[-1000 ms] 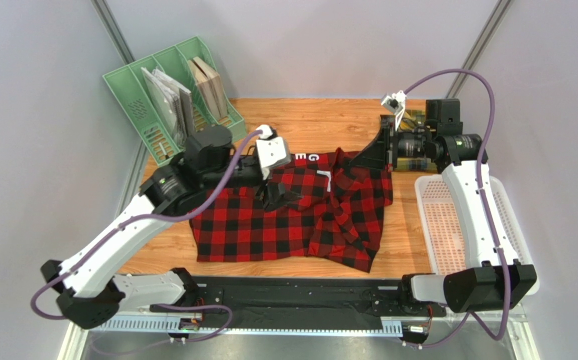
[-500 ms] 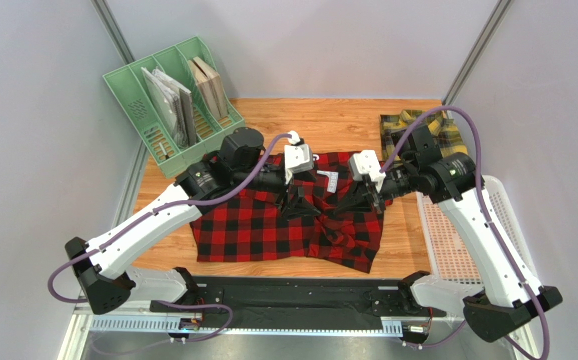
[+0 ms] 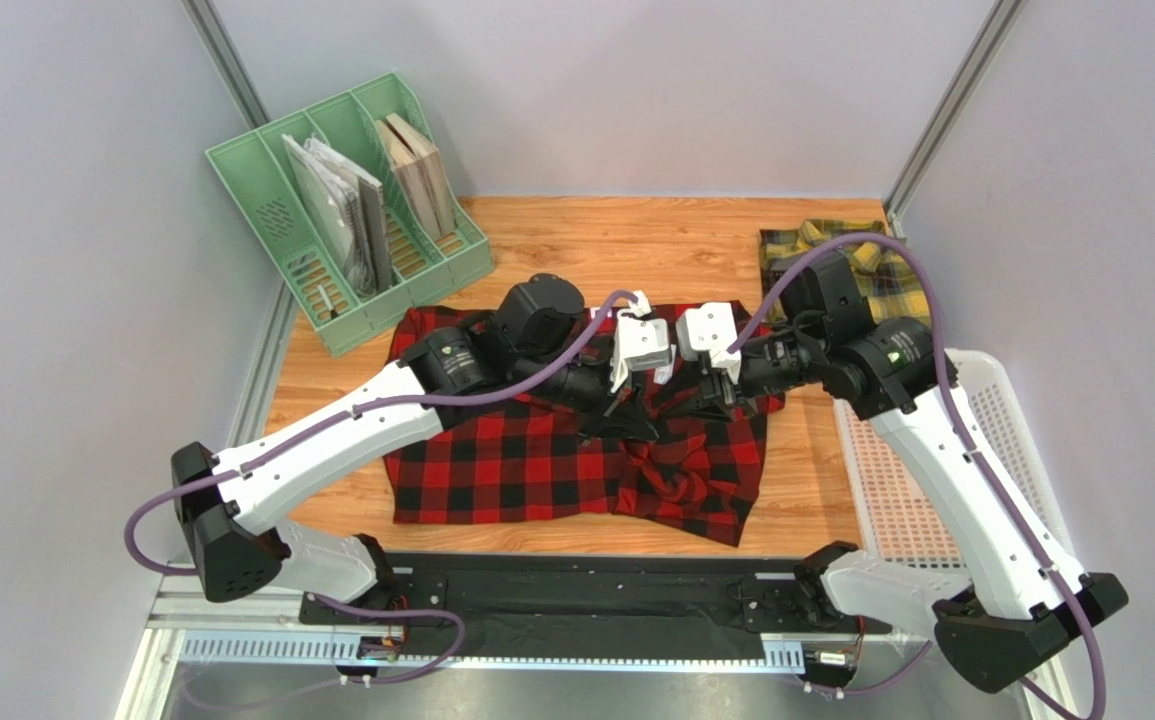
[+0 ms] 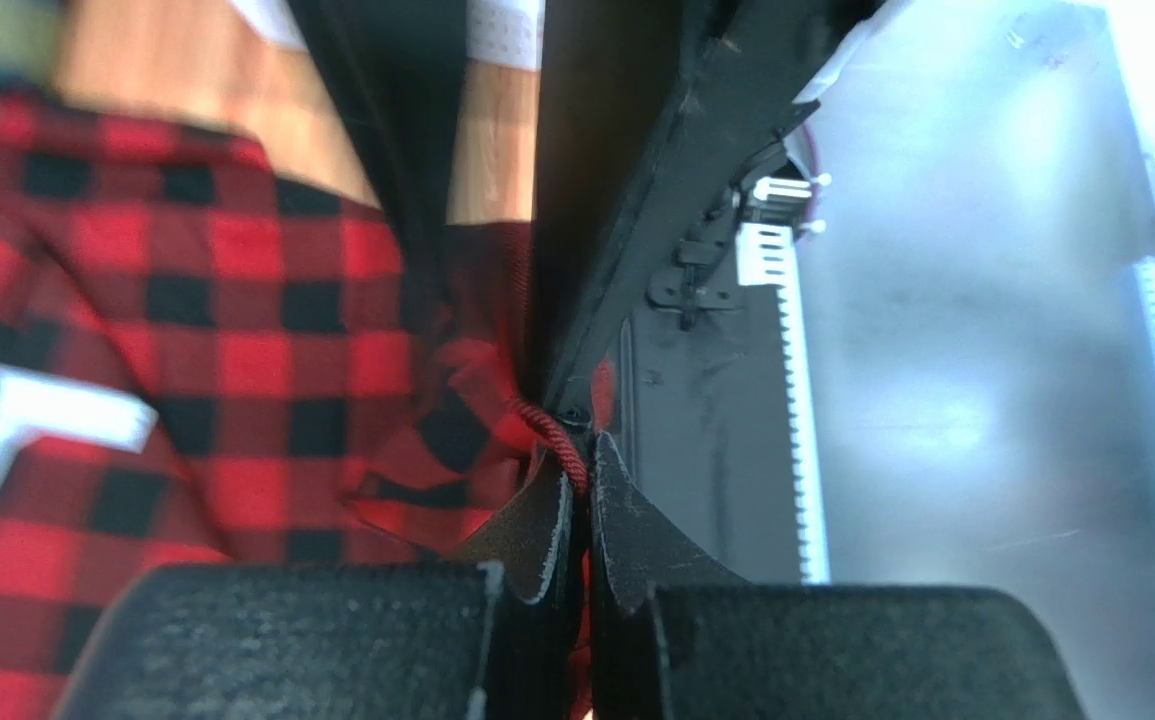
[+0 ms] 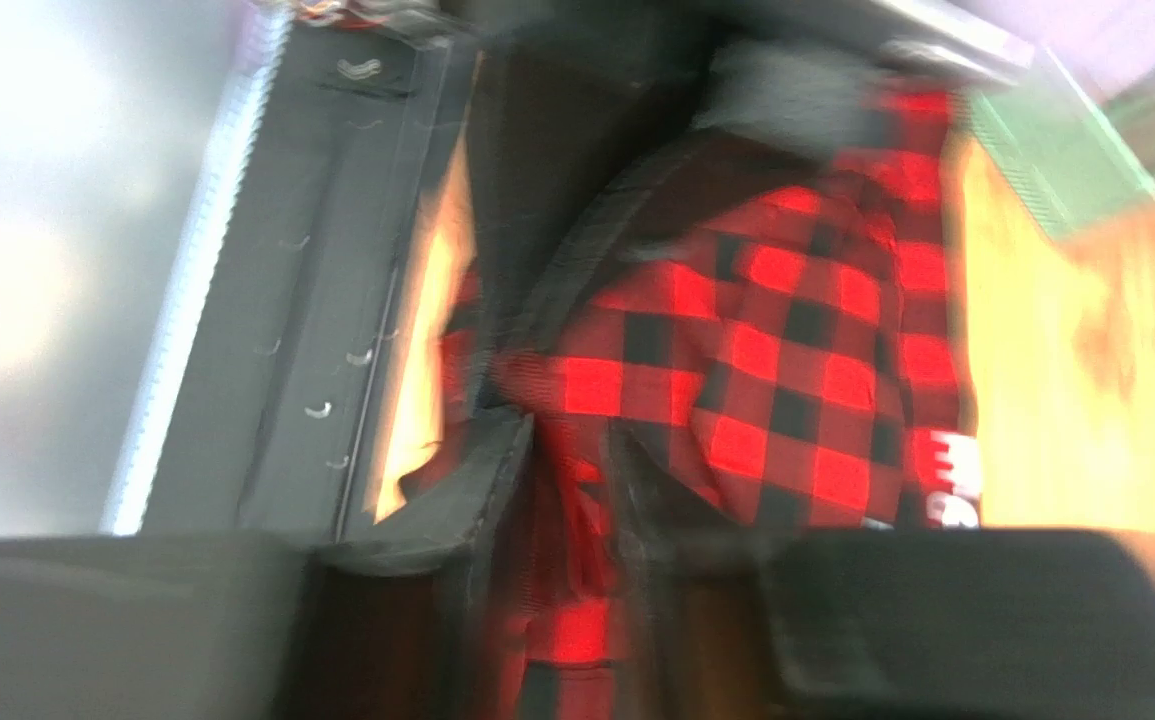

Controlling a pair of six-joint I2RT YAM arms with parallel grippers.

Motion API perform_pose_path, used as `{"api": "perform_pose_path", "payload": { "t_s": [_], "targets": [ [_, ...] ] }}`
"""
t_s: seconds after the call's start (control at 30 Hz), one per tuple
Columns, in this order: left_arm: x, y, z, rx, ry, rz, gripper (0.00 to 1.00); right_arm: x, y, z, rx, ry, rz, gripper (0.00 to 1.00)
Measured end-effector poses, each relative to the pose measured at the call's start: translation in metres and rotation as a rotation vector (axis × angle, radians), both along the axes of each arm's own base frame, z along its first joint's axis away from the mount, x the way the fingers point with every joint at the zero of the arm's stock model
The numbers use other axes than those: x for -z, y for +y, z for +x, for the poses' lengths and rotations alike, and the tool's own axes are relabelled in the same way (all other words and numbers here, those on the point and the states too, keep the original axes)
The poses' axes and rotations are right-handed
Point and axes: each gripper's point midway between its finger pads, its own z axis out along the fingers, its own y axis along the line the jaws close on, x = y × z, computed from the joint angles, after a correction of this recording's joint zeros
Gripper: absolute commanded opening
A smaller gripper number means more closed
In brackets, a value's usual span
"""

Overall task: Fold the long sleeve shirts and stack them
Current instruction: Fold the shirt

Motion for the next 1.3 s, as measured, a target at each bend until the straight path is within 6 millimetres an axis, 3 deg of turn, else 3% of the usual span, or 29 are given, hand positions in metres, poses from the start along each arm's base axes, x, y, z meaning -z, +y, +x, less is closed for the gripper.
{"api": "perform_pose_path", "payload": {
  "t_s": [0.1,0.27,0.43,0.53,0.67,0.83,1.0,1.03,1.23,1.27,1.3],
  "targets": [
    [0.009,0.001,0.001,-0.077,0.089,0.046,0.00,0.004,-0.002,0.031,0.179,-0.041,-0.002,0.65],
    [0.021,0.006,0.021,-0.374,0.281,0.107,0.00,0.004,-0.028,0.067,0.525,-0.134,0.040,0.66],
    [0.023,0.015,0.051,-0.710,0.557,0.097,0.00,0.005,-0.057,0.061,0.744,-0.153,0.147,0.67],
    [0.019,0.016,0.072,-0.876,0.713,0.059,0.00,0.010,-0.062,0.050,0.779,-0.118,0.216,0.77],
    [0.019,0.013,0.085,-1.016,0.903,0.025,0.00,0.019,-0.050,0.050,0.774,-0.028,0.260,0.95],
    [0.022,0.015,0.088,-1.138,1.064,0.008,0.00,0.028,-0.015,0.058,0.718,0.080,0.266,1.00],
    [0.021,0.015,0.091,-1.196,1.147,-0.011,0.00,0.040,0.019,0.050,0.624,0.117,0.252,1.00],
    [0.021,0.015,0.091,-1.201,1.156,-0.014,0.00,0.043,0.022,0.048,0.612,0.118,0.251,1.00],
    [0.020,0.015,0.094,-1.229,1.196,-0.031,0.00,0.052,0.028,0.053,0.615,0.110,0.234,0.72],
    [0.020,0.015,0.095,-1.231,1.200,-0.033,0.00,0.053,0.027,0.057,0.633,0.100,0.233,0.58],
    [0.020,0.015,0.095,-1.233,1.203,-0.034,0.00,0.055,0.027,0.061,0.647,0.092,0.229,0.50]
  ]
}}
